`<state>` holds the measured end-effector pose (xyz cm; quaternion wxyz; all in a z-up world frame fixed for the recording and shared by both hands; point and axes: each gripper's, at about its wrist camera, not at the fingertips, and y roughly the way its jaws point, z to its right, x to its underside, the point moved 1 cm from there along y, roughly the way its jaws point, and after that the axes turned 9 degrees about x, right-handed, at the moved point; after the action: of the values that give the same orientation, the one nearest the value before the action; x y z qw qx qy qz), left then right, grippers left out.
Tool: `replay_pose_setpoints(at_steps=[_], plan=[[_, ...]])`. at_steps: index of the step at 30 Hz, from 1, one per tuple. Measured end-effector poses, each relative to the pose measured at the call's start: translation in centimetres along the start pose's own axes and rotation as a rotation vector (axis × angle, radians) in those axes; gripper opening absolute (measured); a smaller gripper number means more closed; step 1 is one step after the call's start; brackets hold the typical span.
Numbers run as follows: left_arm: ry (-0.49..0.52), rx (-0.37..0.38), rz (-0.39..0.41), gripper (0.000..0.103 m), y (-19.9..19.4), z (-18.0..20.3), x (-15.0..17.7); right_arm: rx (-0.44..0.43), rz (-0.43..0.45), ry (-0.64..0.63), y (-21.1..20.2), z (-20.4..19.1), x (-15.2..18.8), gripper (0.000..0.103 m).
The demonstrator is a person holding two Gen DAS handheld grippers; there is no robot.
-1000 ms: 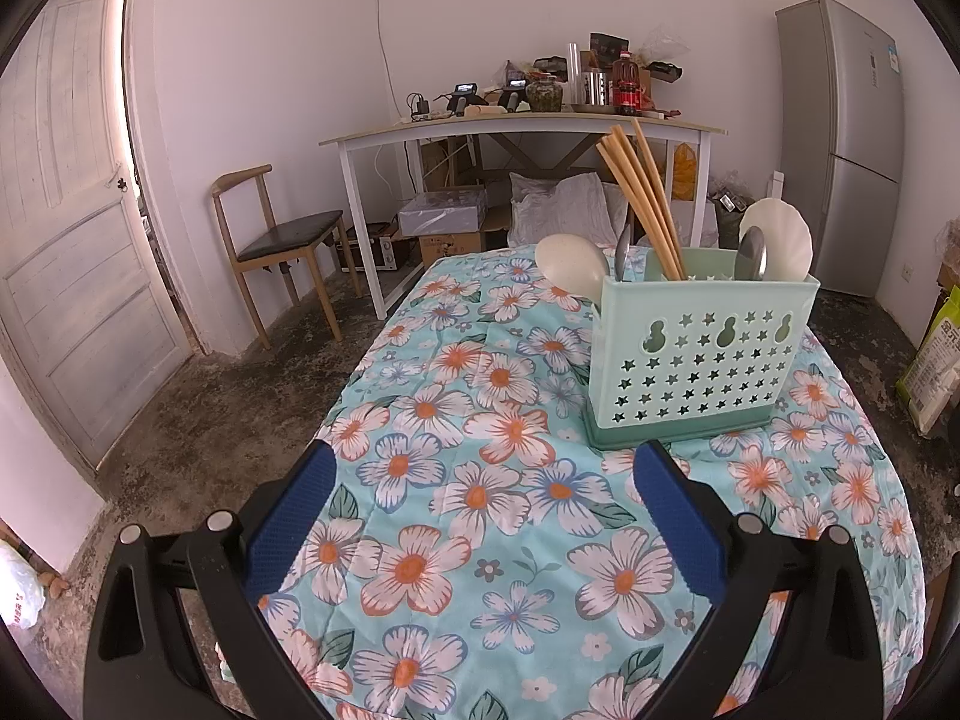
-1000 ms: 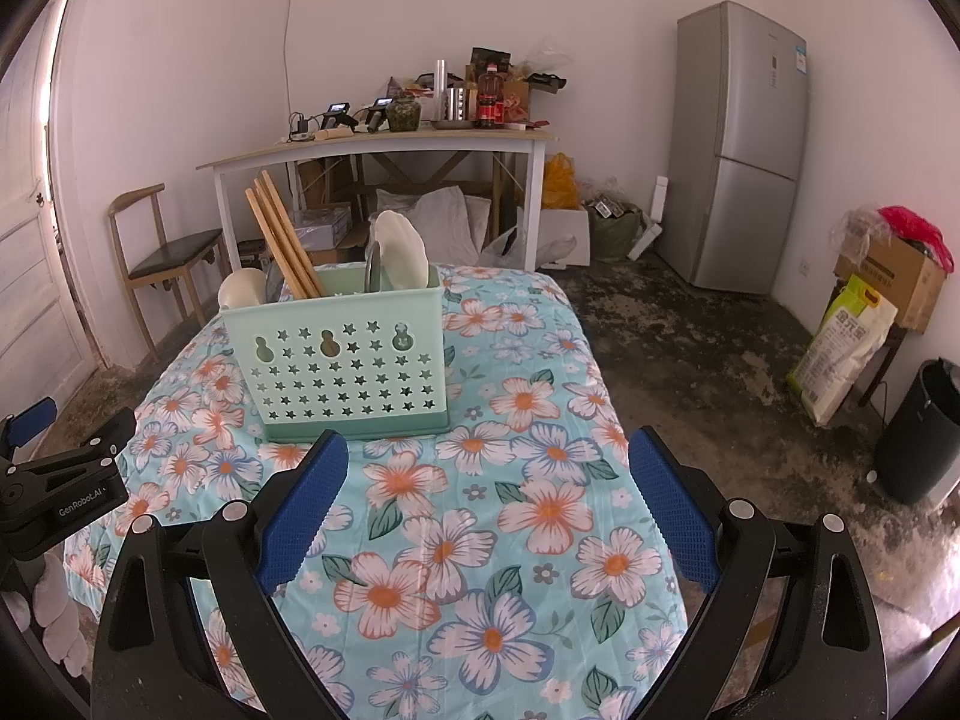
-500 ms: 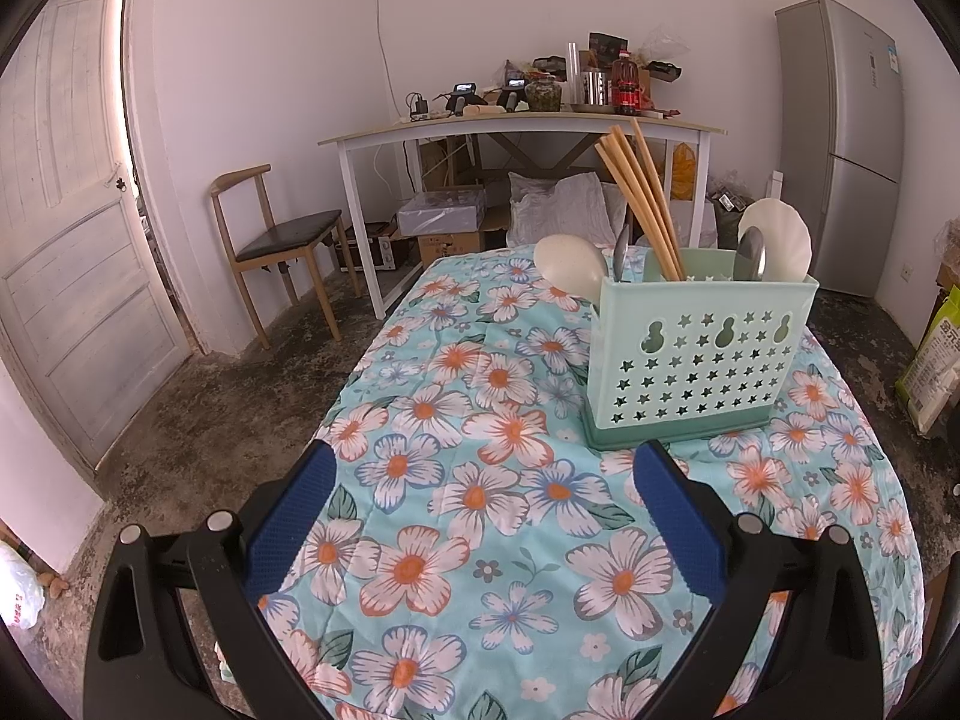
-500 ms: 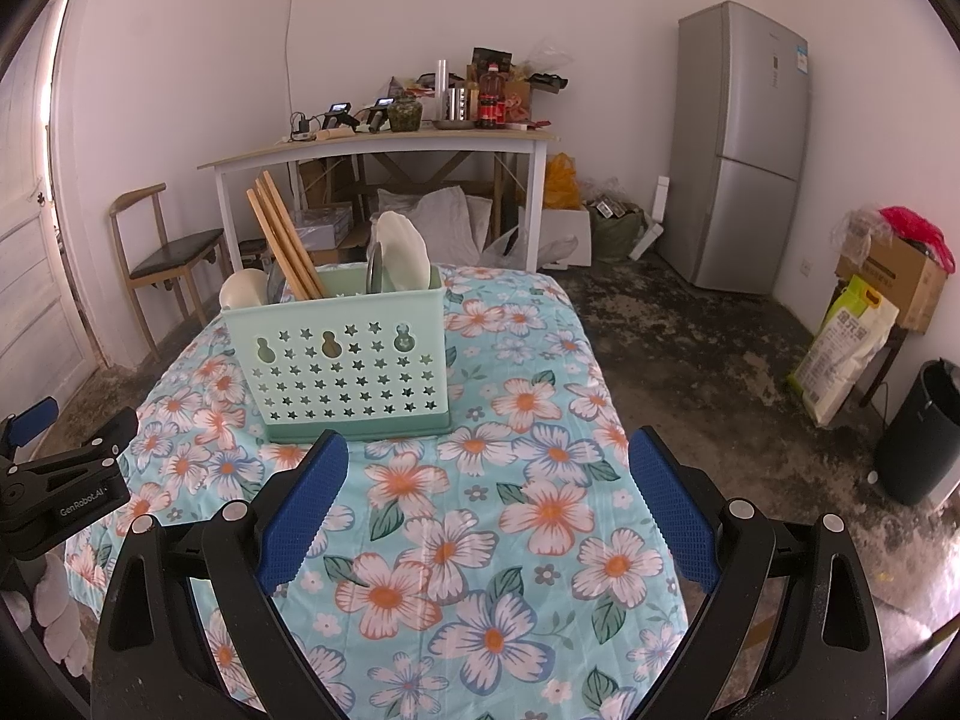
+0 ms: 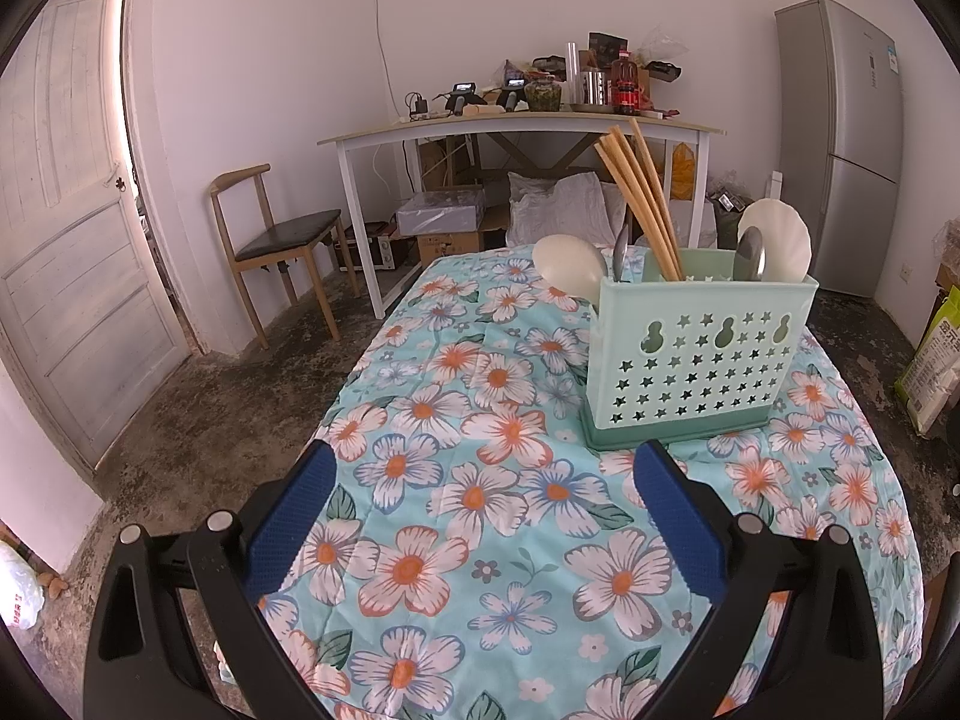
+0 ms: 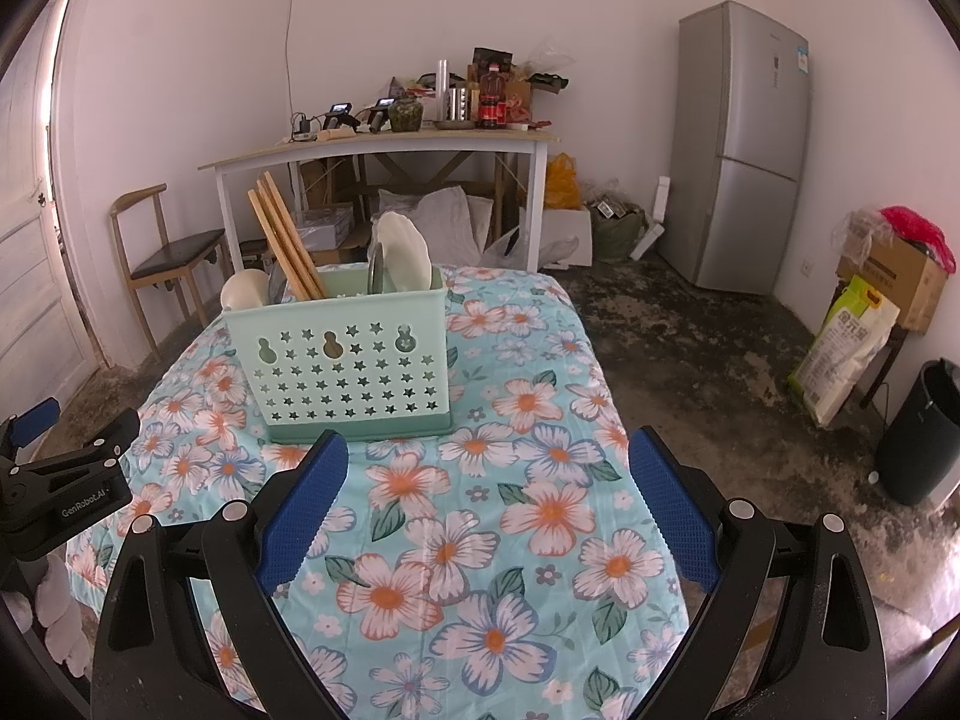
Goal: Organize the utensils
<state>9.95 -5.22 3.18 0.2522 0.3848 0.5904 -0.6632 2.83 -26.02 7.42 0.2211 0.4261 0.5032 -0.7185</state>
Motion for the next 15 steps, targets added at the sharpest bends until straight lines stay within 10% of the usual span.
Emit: replay_pose_setpoints(at_steps=[15], plan=[[0.0, 0.001, 0.0, 0.097, 0.01, -0.04, -0.01, -0.002, 0.0, -0.001, 0.01, -0.11, 0.05, 0.091]])
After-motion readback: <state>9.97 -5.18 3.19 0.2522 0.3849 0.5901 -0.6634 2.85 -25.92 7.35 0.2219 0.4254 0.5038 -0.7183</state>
